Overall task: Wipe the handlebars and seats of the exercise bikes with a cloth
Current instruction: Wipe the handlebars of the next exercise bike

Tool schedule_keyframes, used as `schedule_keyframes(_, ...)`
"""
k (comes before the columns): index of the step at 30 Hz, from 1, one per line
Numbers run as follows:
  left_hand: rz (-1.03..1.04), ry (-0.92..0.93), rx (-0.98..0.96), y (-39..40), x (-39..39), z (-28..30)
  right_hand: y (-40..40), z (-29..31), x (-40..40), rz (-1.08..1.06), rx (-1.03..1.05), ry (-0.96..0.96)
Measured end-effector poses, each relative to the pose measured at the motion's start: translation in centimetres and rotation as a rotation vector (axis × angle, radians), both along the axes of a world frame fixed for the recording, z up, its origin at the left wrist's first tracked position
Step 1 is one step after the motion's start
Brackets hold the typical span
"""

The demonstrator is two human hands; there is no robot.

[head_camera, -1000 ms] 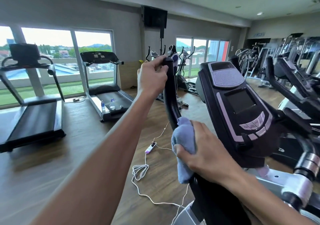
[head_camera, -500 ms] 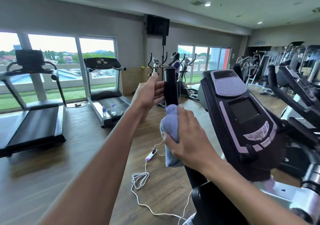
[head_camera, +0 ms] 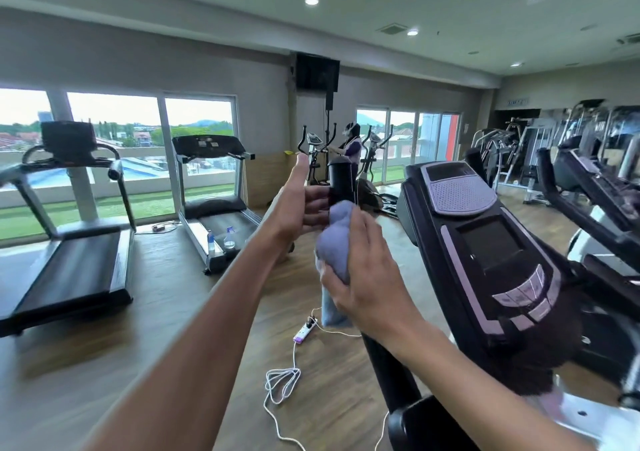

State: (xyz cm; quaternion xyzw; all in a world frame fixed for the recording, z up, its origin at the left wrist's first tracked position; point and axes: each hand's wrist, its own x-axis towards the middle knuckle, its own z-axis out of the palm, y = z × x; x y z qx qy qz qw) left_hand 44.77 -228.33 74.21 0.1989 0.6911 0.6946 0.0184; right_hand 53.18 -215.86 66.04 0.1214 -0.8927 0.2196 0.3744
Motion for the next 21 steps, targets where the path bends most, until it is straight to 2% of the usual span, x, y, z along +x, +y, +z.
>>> schedule_keyframes(3, 0.023, 0.024, -0.019, 0.3, 0.3, 0.0, -0.3, 0.4, -0.1, -0.037, 0.046, -0.029)
schedule_keyframes(8, 0.006, 0.062, -0.039, 0.3, 1.1, -0.5, -1.6, 3.6, -2.8, -0.061, -0.148, 0.048)
schedule_keyframes(11, 0.083, 0.072, 0.028, 0.7, 1.5, -0.9, -0.6, 1.9, 0.0, -0.002, -0.13, -0.061)
schedule_keyframes(14, 0.087, 0.073, 0.05, 1.2, 1.4, -1.4, 0.4, -0.7, 5.1, 0.03, 0.088, -0.2)
schedule_keyframes(15, 0.088, 0.075, 0.058, 1.3, 1.7, -1.6, 0.9, -1.5, 6.9, 0.049, 0.103, -0.258)
schedule_keyframes(19, 0.083, 0.09, 0.068, 1.4, 2.3, -1.9, 2.7, -1.4, 9.6, 0.074, 0.01, -0.46)
schedule_keyframes(21, 0.123, 0.13, 0.029, 1.6, 2.5, -1.9, 2.0, -0.4, 7.5, -0.006, 0.039, -0.41)
